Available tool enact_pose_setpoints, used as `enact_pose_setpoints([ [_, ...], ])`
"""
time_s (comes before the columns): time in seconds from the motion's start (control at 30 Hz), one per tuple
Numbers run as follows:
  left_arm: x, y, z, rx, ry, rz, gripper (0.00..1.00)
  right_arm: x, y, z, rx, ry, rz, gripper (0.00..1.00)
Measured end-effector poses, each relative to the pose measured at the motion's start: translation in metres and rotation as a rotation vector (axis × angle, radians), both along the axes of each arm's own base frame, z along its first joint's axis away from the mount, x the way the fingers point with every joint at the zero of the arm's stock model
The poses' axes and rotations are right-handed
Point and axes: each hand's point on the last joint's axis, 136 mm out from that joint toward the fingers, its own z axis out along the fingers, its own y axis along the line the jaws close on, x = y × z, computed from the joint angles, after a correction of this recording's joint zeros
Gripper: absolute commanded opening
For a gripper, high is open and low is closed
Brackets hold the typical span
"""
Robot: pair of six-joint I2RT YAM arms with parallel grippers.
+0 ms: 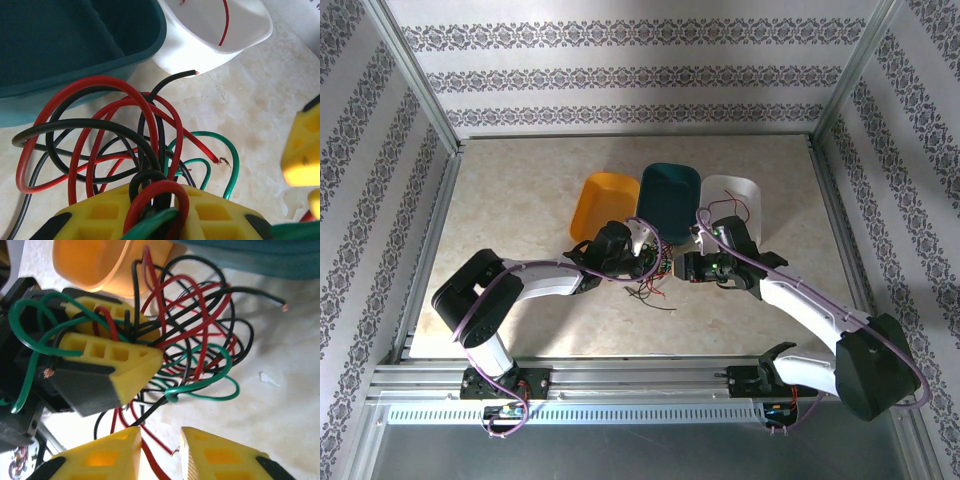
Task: Untangle the cables
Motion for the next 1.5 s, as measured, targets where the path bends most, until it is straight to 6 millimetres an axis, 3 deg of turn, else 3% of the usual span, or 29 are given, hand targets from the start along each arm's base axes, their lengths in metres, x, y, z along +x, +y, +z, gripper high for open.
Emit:
enact_pose_setpoints([
  [0.07, 0.0, 0.0, -0.001, 0.003, 0.001, 0.001, 0.0, -0.002, 0.003, 0.002, 0.019, 0.01, 0.007, 0.02],
  [0.17, 0.0, 0.0, -0.003, 0.006, 0.005, 0.002, 0.02, -0.003, 0.003, 0.005, 0.031, 0.009, 0.007, 0.0],
  [0.37, 0.001, 0.001, -0.004, 0.009, 0.005, 0.005, 0.41, 0.006, -0.014, 0.026, 0.016, -0.085, -0.072, 0.0],
  [0.5, 0.004, 0.003, -0.004, 0.012, 0.0, 0.014, 0.52, 0.02, -0.048, 0.048, -0.02, -0.182, -0.229, 0.0],
  [0.63, 0.008, 0.012, -0.006, 0.017, 0.004, 0.036, 0.54, 0.032, -0.084, 0.069, -0.06, -0.266, -0.39, 0.0],
  [0.9, 0.005, 0.02, -0.015, 0.038, 0.031, 0.044, 0.51, 0.038, -0.119, 0.082, -0.149, -0.334, -0.562, 0.0],
  [1.03, 0.004, 0.02, -0.016, 0.036, 0.036, 0.041, 0.45, 0.036, -0.14, 0.092, -0.195, -0.383, -0.659, 0.0],
  [1.37, 0.006, 0.022, -0.016, 0.022, 0.054, 0.047, 0.44, 0.02, -0.207, 0.126, -0.351, -0.478, -0.949, 0.0],
  [1.5, 0.006, 0.022, -0.02, 0.027, 0.063, 0.045, 0.29, 0.009, -0.234, 0.14, -0.408, -0.522, -1.071, 0.0],
])
